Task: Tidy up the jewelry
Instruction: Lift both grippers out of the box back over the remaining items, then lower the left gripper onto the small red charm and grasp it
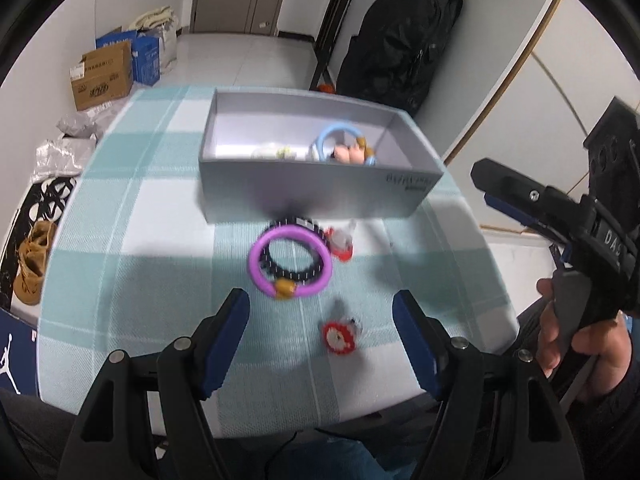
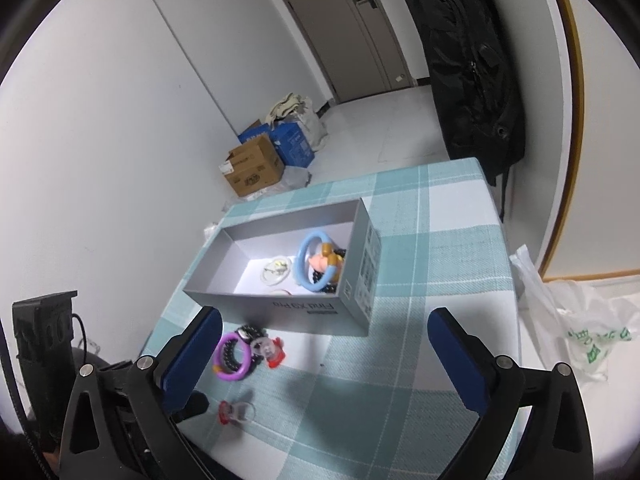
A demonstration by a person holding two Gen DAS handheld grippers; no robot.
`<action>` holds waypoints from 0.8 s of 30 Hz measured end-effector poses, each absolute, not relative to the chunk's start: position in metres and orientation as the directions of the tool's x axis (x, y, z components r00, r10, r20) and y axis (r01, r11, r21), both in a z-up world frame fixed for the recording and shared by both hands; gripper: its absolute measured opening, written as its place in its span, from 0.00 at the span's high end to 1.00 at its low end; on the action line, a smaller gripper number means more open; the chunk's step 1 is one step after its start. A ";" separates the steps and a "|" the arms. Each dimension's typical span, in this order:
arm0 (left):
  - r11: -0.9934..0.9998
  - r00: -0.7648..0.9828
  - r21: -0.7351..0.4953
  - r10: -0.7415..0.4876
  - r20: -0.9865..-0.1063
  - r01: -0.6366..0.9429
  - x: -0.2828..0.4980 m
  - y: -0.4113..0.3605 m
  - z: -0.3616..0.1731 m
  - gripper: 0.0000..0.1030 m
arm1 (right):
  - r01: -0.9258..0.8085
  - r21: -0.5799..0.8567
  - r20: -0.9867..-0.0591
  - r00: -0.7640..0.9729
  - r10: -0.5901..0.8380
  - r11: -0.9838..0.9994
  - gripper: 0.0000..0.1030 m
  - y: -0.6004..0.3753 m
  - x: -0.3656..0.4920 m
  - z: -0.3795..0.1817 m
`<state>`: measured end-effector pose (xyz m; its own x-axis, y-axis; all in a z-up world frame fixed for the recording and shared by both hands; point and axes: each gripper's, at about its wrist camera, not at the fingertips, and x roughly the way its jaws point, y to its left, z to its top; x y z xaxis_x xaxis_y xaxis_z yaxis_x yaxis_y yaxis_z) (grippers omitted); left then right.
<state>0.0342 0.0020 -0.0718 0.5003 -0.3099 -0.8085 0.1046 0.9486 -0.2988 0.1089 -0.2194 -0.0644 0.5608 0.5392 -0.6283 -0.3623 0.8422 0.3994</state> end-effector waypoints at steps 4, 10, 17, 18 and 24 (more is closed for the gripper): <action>0.953 0.452 -0.293 -0.296 -0.842 0.078 0.037 0.002 -0.084 0.32 | -0.363 0.385 -0.655 0.540 0.528 0.848 0.00 -0.217 0.106 -0.071; 0.960 0.425 -0.262 -0.279 -0.861 0.100 0.036 -0.007 -0.090 0.32 | -0.362 0.360 -0.688 0.520 0.507 0.860 0.00 -0.216 0.099 -0.078; 0.964 0.427 -0.235 -0.266 -0.864 0.126 0.034 -0.017 -0.089 0.32 | -0.345 0.351 -0.698 0.523 0.489 0.870 0.00 -0.219 0.098 -0.079; 0.964 0.428 -0.232 -0.265 -0.864 0.130 0.033 -0.018 -0.089 0.33 | -0.344 0.351 -0.699 0.523 0.488 0.871 0.00 -0.219 0.098 -0.079; 0.967 0.429 -0.191 -0.247 -0.869 0.170 0.034 -0.026 -0.090 0.33 | -0.341 0.338 -0.709 0.521 0.475 0.877 0.00 -0.218 0.097 -0.080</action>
